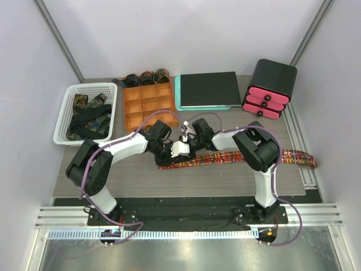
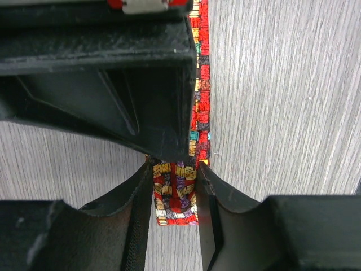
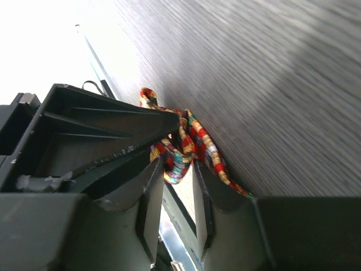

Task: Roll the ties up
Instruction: Roll the tie at the center of the board.

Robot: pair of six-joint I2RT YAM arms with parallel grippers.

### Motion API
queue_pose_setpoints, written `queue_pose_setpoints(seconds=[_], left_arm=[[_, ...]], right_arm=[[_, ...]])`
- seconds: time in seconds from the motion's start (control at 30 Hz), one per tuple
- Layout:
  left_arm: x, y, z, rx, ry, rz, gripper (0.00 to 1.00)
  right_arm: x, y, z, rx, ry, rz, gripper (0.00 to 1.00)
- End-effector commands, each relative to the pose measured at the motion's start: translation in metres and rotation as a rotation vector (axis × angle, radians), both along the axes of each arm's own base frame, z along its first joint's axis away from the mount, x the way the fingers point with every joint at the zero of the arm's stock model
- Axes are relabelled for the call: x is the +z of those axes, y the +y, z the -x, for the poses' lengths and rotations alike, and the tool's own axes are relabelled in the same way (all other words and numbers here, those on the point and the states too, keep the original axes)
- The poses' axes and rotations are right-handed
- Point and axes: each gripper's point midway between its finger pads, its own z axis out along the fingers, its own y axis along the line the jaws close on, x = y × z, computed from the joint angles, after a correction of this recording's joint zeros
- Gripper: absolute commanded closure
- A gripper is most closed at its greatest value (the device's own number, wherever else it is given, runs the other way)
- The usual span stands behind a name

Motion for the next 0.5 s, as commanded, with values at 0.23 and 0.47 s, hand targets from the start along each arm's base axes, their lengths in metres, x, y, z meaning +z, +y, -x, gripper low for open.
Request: queue_pose_setpoints(seconds=[0.23,0.47], left_arm=[[0.026,0.011,-0.018,0.068,-0.002,0.043,0.43],[0.028,0.035,-0.002,0.028,-0.006,0.042,0.34]], right_arm=[[0.006,0.004,-0.005,0.017,-0.034,-0.025,0.99],[-0.005,-0.006,-0.003,0.014,-0.019,0.005,0.99]])
